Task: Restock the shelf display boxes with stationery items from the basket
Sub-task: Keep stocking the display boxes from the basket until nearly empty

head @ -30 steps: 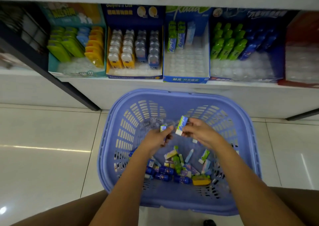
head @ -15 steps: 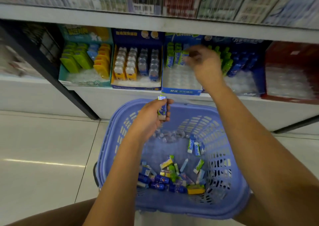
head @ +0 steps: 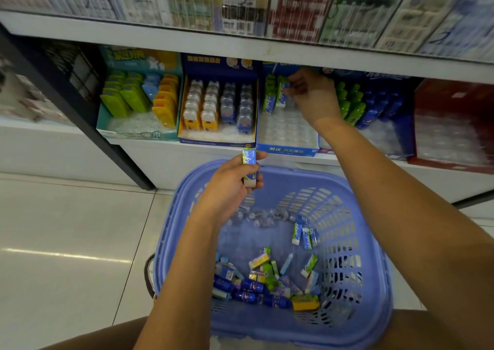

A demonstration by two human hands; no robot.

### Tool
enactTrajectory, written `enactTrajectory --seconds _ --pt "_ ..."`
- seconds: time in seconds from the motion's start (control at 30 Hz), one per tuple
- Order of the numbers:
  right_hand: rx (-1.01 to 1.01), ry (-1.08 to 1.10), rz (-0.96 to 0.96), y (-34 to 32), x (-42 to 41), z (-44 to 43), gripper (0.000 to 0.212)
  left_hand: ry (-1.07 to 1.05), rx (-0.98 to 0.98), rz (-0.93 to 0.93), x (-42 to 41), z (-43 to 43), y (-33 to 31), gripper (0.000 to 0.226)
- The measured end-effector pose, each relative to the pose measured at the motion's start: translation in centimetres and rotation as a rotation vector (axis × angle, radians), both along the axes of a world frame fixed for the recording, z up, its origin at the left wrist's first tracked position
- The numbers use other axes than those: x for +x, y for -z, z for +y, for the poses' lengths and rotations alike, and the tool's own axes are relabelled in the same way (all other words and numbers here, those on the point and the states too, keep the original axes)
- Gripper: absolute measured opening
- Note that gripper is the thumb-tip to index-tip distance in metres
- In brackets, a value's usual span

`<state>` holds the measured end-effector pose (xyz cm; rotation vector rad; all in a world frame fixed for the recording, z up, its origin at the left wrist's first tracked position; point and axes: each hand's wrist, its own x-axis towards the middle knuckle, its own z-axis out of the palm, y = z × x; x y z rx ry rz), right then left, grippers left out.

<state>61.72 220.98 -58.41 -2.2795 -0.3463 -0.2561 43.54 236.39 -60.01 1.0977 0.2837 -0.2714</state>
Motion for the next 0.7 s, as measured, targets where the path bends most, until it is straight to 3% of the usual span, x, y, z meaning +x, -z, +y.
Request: enactTrajectory --seconds 0.27,0.5,0.7 --pt "-0.006 -0.035 0.024 0.0 -0.1 -0.4 0.022 0.019 0.064 -0.050 0.0 0.4 0.4 0.031" --pt "-0.222 -0.030 -0.022 1.1 -0.9 0.0 0.026 0.042 0.127 -0.087 -0.1 0.3 0.5 0.029" --pt "-0.261 -0.002 0.055 -0.9 -2.4 0.2 0.032 -0.232 0.178 -0.092 0.0 -0.6 0.5 0.018"
